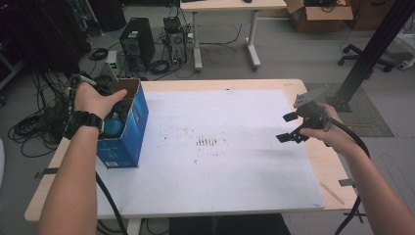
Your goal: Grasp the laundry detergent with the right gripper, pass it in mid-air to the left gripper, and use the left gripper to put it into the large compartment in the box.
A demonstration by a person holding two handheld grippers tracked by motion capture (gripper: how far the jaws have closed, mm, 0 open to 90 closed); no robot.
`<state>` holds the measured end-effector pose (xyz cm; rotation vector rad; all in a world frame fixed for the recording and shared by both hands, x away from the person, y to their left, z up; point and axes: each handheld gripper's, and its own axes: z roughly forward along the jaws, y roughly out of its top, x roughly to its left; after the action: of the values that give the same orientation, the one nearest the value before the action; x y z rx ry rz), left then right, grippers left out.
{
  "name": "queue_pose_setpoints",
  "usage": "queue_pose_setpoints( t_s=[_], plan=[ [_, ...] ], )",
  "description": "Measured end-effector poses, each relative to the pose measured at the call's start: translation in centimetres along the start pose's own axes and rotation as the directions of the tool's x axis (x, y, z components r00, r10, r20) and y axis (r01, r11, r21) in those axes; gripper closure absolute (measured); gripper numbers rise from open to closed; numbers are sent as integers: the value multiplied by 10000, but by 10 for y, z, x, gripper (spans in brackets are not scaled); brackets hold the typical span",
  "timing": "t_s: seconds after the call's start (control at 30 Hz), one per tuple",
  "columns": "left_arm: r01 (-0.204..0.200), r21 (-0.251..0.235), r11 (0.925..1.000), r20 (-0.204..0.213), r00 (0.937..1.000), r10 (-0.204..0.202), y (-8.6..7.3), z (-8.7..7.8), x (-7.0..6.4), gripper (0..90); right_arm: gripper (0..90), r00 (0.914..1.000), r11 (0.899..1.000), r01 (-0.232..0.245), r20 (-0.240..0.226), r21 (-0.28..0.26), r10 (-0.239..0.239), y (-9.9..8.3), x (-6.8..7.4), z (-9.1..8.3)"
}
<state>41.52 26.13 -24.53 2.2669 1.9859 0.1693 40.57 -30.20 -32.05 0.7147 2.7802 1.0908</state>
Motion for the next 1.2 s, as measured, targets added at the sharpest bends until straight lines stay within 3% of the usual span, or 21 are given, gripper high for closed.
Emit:
queue_pose_setpoints(
  t_s=[0.33,0.53,0.7,0.9,1.2],
  plan=[
    [-733,-505,9960,-11,9973,734,0,-40,-21,221,50,9999,9999,114,12,-105,-114,3,5,-6],
    [-1418,-954,9853,190,9894,1442,1,-58,-45,180,50,9998,9998,184,-12,-107,-184,5,5,-7],
    [-2273,-1120,9674,352,9720,2324,2,-61,-71,152,50,9998,9997,179,-12,-156,-179,6,5,-7],
    [-3250,-1133,9389,692,9401,3338,5,-53,-101,122,50,9998,9997,218,-35,-94,-218,8,6,-5],
    [-4161,-1106,9026,897,9003,4260,6,-37,-139,64,50,9997,9997,234,-66,-7,-234,8,7,-4]
  ],
)
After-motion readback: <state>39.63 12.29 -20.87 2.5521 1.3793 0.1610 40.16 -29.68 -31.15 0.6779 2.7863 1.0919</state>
